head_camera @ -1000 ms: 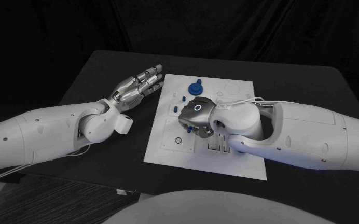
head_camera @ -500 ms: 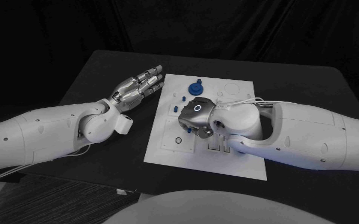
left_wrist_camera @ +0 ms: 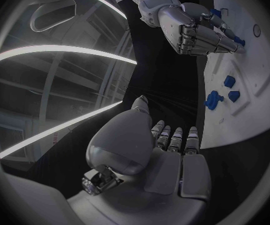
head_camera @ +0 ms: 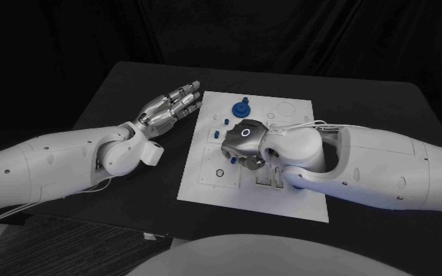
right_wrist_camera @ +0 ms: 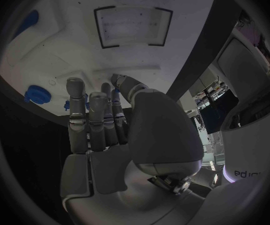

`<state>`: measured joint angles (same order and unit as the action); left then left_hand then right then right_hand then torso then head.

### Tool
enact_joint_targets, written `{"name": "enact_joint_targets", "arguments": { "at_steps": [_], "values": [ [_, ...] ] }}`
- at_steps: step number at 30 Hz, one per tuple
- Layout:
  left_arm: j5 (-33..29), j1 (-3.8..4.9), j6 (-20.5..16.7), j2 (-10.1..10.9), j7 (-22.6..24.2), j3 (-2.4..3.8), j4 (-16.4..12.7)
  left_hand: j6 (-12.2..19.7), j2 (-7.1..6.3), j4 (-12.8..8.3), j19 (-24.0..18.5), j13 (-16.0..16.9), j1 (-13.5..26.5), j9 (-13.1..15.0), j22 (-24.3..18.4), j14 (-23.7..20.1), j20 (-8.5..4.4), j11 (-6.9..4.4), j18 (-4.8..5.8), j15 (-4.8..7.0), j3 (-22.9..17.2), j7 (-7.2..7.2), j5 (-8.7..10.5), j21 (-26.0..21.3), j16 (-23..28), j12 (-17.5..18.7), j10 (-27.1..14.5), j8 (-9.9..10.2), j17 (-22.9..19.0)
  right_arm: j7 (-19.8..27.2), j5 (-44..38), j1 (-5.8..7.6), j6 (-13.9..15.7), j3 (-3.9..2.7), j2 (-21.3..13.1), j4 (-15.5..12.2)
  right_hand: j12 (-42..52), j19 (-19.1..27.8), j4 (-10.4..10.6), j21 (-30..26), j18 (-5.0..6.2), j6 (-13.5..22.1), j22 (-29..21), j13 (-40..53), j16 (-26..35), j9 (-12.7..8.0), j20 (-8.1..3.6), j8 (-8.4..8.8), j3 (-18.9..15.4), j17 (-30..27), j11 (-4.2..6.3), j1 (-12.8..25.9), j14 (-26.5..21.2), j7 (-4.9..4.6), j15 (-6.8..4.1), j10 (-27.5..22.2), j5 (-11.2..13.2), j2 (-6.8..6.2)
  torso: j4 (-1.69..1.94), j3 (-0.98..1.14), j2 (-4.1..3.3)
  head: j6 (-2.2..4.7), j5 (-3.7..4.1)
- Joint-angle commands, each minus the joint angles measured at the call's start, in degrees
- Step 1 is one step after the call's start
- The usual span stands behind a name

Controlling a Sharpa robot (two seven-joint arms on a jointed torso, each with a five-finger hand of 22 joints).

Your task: Assemble the parts on the task board

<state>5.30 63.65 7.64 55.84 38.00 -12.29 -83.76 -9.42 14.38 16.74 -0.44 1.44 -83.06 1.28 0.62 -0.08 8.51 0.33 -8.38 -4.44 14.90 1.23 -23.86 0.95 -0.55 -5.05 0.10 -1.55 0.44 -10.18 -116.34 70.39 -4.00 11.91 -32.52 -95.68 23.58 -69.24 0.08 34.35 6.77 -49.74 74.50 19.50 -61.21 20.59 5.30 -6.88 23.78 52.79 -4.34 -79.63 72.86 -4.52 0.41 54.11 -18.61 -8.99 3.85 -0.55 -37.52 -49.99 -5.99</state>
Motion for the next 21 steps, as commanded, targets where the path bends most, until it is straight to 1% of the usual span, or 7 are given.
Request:
{"name": "enact_joint_targets", "arguments": {
  "at_steps": [1,5,6,7,9,14,21],
  "values": [
    [0.0,-0.08,0.6,0.1,0.6,0.04,-0.1,-0.2,0.92,-0.2,0.4,-0.5,0.1,0.2,-0.6,0.1,0.29,0.14,0.84,-0.85,-1.2,0.21,-1.09,-1.0,0.5,-0.7,0.0,0.0,-0.4,-1.0,-0.7,-0.11,2.7,-0.03,-0.9,-0.5,-4.7,1.9,0.9,-4.8,2.92,5.7,1.7,-2.3,3.1,-2.1,0.49,2.99,-1.8,-2.3,-1.27,1.9,-2.5,2.18,0.18,-8.8,5.2,-0.7,-0.02,-0.01,0.03,-0.01,-0.15],
    [0.0,-0.09,0.6,0.2,0.6,0.04,-0.1,-0.3,0.92,-0.2,0.4,-0.5,0.0,0.2,-0.6,0.1,0.31,0.15,0.84,-0.86,-1.2,0.28,-1.15,-1.0,0.5,-0.7,0.0,-0.1,-0.4,-0.9,-0.1,0.16,5.1,-0.03,-2.2,-1.0,-5.7,1.6,4.1,-7.8,3.17,8.4,0.9,-4.2,3.3,-4.4,0.91,2.89,-8.2,-3.1,-1.36,1.0,-3.1,3.52,0.09,-14.3,10.0,-0.55,-0.01,0.0,0.03,-0.01,-0.19],
    [0.0,-0.09,0.6,0.2,0.6,0.04,-0.1,-0.3,0.92,-0.2,0.4,-0.5,0.0,0.2,-0.6,0.1,0.31,0.15,0.84,-0.86,-1.2,0.28,-1.15,-1.0,0.5,-0.7,0.0,-0.1,-0.4,-0.7,0.7,0.36,6.1,-0.03,-2.7,-1.1,-6.2,1.3,6.2,-8.5,3.09,9.6,0.7,-5.0,3.5,-5.4,0.98,2.91,-10.4,-3.4,-1.43,0.1,-3.1,3.81,-0.06,-15.9,11.3,-1.12,0.0,0.0,0.03,-0.01,-0.18],
    [0.0,-0.09,0.6,0.3,0.6,0.04,-0.2,-0.3,0.91,-0.3,0.4,-0.5,0.0,0.2,-0.6,0.1,0.31,0.15,0.83,-0.85,-1.2,0.29,-1.16,-1.0,0.5,-0.7,0.0,-0.1,-0.4,-0.5,1.6,0.55,7.1,-0.03,-3.1,-1.2,-6.6,0.9,12.7,-9.9,3.03,11.4,0.3,-6.5,3.9,-7.0,1.08,2.81,-13.5,-4.1,-1.49,-2.8,-3.3,4.33,-0.08,-17.9,13.5,-3.5,-0.01,0.01,0.04,-0.01,-0.2],
    [0.0,-0.09,0.6,0.4,0.6,0.04,-0.2,-0.3,0.91,-0.3,0.4,-0.5,0.0,0.2,-0.6,0.1,0.31,0.15,0.83,-0.85,-1.2,0.29,-1.16,-1.0,0.5,-0.7,0.0,-0.1,-0.4,0.0,3.9,1.1,9.4,-0.03,-4.2,-1.4,-7.4,0.8,16.8,-10.8,3.33,14.8,0.1,-7.7,4.0,-8.7,0.82,3.26,-15.3,-4.3,-1.24,-4.7,-3.3,5.32,0.15,-20.2,14.5,-5.29,-0.02,0.02,0.05,-0.01,-0.28],
    [0.0,-0.1,0.4,0.6,0.7,0.04,-0.3,-0.4,0.88,-0.3,0.4,-0.5,0.0,0.2,-0.6,0.1,0.32,0.15,0.82,-0.85,-1.2,0.3,-1.16,-1.0,0.5,-0.7,0.0,-0.1,-0.4,2.2,10.6,3.32,16.7,-0.04,-7.6,-1.8,-8.2,-0.2,17.1,-9.8,2.96,16.5,0.5,-9.5,2.9,-10.1,1.08,3.1,-18.2,-3.3,-2.03,-1.2,-2.6,4.56,0.47,-23.3,15.4,-7.72,-0.05,0.01,0.09,-0.01,-0.42],
    [0.0,-0.1,0.3,0.7,0.7,0.04,-0.3,-0.4,0.86,-0.3,0.4,-0.5,0.0,0.2,-0.6,0.1,0.32,0.15,0.82,-0.85,-1.2,0.31,-1.16,-1.0,0.5,-0.7,0.0,-0.1,-0.4,5.9,22.5,6.09,25.6,-0.04,-12.9,-1.9,-4.6,-3.4,17.0,-4.3,2.23,8.6,2.4,-10.0,-1.0,-9.1,1.67,0.51,-17.7,0.6,-3.0,1.5,0.4,1.85,0.74,-18.9,14.5,-6.18,-0.03,0.0,0.05,-0.01,-0.05]
  ]
}}
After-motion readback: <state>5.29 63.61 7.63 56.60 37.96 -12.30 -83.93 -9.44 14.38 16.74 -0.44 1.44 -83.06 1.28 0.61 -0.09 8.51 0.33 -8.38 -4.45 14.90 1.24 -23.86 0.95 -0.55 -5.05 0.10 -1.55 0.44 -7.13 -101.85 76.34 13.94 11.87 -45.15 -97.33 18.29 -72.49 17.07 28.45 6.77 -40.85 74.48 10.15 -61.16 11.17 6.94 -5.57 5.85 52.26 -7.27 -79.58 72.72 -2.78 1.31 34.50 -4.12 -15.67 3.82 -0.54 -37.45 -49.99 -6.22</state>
